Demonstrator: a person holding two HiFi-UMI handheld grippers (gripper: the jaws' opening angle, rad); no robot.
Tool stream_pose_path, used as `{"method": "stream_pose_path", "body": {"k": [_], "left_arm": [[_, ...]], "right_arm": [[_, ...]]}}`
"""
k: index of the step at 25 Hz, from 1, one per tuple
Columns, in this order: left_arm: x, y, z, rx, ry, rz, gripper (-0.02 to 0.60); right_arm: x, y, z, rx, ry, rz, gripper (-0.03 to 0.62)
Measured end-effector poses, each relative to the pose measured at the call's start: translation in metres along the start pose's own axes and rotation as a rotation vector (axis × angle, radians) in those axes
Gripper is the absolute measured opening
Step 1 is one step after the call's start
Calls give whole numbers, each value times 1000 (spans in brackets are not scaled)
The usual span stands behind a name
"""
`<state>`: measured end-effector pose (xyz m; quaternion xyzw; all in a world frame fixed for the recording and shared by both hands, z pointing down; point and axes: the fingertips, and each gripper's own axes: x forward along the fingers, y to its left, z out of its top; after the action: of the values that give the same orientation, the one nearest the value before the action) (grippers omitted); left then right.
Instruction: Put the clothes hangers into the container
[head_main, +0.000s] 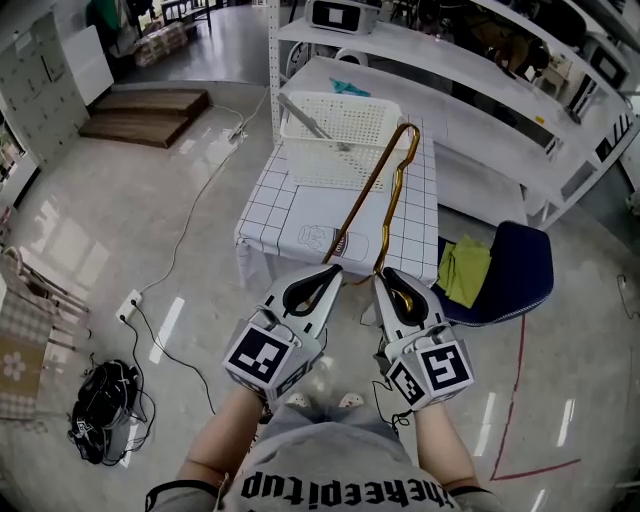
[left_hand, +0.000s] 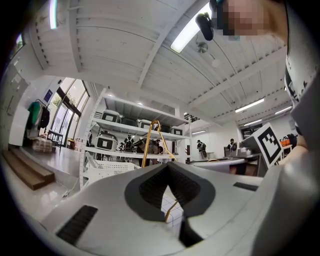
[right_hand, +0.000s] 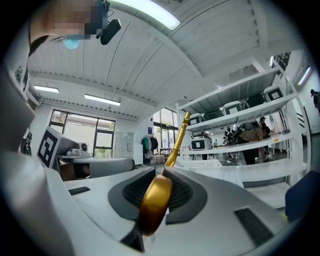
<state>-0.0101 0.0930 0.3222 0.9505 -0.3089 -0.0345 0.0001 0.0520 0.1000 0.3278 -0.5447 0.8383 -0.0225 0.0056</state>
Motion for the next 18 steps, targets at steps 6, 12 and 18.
{"method": "stream_pose_path", "body": {"k": [6, 12, 18], "left_arm": [[-11, 12, -1, 8, 3, -26, 23], [-21, 28, 0, -2, -8, -35, 23], [-18, 35, -1, -14, -4, -42, 23]], "right_arm": [[5, 10, 0, 21, -23, -36, 49], [10, 18, -1, 10, -26, -52, 49], [15, 12, 4, -16, -15, -78, 49]]}}
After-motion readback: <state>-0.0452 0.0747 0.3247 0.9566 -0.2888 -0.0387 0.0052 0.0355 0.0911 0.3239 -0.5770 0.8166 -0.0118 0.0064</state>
